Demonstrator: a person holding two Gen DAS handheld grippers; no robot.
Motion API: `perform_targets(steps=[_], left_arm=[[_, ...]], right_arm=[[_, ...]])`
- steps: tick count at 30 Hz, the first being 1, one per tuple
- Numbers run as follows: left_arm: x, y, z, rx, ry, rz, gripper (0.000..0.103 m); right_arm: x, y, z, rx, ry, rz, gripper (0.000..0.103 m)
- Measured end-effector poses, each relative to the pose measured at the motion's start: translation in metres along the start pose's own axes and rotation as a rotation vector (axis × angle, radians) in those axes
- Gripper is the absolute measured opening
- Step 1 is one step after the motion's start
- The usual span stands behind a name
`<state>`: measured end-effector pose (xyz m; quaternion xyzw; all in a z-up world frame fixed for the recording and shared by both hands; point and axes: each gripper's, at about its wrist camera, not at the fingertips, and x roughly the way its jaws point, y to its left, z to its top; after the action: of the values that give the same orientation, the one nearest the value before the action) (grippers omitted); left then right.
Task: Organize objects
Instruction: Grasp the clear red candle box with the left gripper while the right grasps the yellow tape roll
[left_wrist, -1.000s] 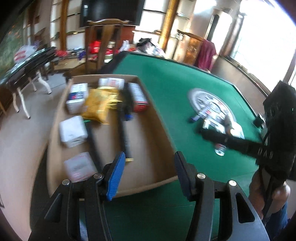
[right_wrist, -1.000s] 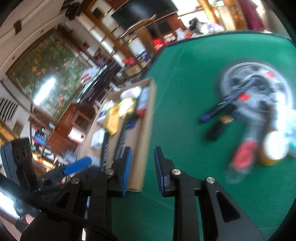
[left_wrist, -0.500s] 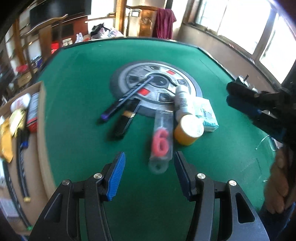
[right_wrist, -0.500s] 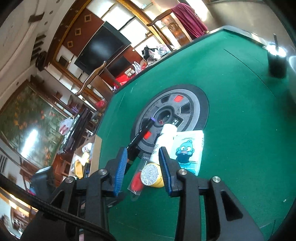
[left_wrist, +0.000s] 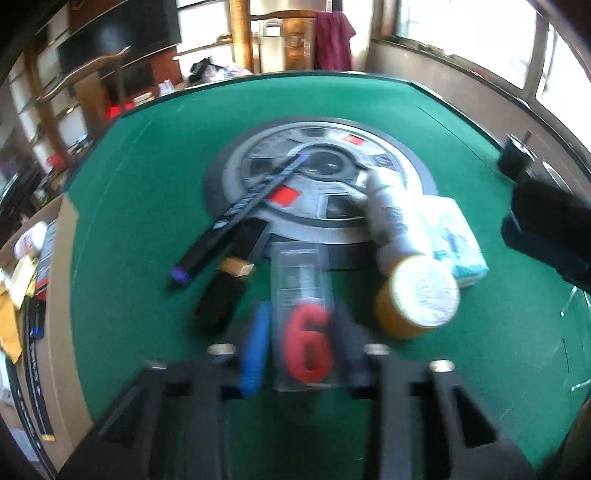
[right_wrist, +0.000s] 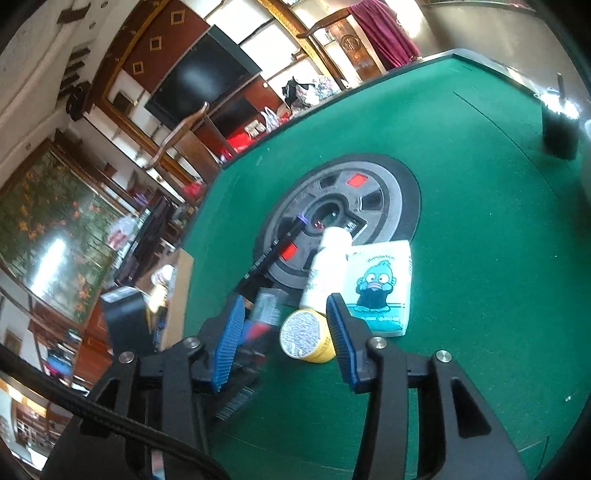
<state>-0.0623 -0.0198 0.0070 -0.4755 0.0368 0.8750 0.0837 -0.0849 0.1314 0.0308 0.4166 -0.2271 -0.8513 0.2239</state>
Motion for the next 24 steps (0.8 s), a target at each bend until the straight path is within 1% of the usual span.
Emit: perform_targets(steps=[2, 6, 8, 12, 15, 17, 18, 20, 22, 24], left_arm=[[-0.003, 0.014, -0.005, -0.041, -0.01, -0.018, 0.023], [-0.011, 0.044, -0.017, -0.104, -0.027, -0.011, 0.023], [-0.012, 0.051, -0.02, -0.115, -0.033, -0.019, 0.023], [-0.012, 0.05, -0.023, -0.099, -0.043, -0.013, 0.023], [-0.012, 0.048, -0.023, -0.089, -0.047, -0.004, 0.024], [-0.01, 0.047, -0.02, -0.083, -0.056, 0.007, 0.024], [-0.008, 0.044, -0.019, -0.075, -0.059, 0.019, 0.024], [-0.008, 0.04, -0.02, -0.056, -0.064, 0.043, 0.024], [-0.008, 0.037, -0.02, -0.048, -0.071, 0.055, 0.024], [-0.008, 0.039, -0.02, -0.057, -0.07, 0.043, 0.024]], right_arm=[[0.006, 0.005, -0.003, -0.032, 0.026, -0.027, 0.044], [0.022, 0.02, -0.015, -0.137, 0.079, -0.106, 0.044], [0.029, 0.027, -0.021, -0.189, 0.09, -0.167, 0.044], [0.041, 0.035, -0.031, -0.309, 0.074, -0.306, 0.044], [0.044, 0.037, -0.033, -0.342, 0.049, -0.311, 0.044], [0.05, 0.039, -0.036, -0.368, 0.072, -0.336, 0.044], [0.054, 0.038, -0.037, -0.376, 0.083, -0.353, 0.042], [0.056, 0.04, -0.04, -0.41, 0.073, -0.386, 0.039], [0.053, 0.041, -0.041, -0.412, 0.055, -0.381, 0.038], [0.051, 0.038, -0.04, -0.396, 0.058, -0.368, 0.037]])
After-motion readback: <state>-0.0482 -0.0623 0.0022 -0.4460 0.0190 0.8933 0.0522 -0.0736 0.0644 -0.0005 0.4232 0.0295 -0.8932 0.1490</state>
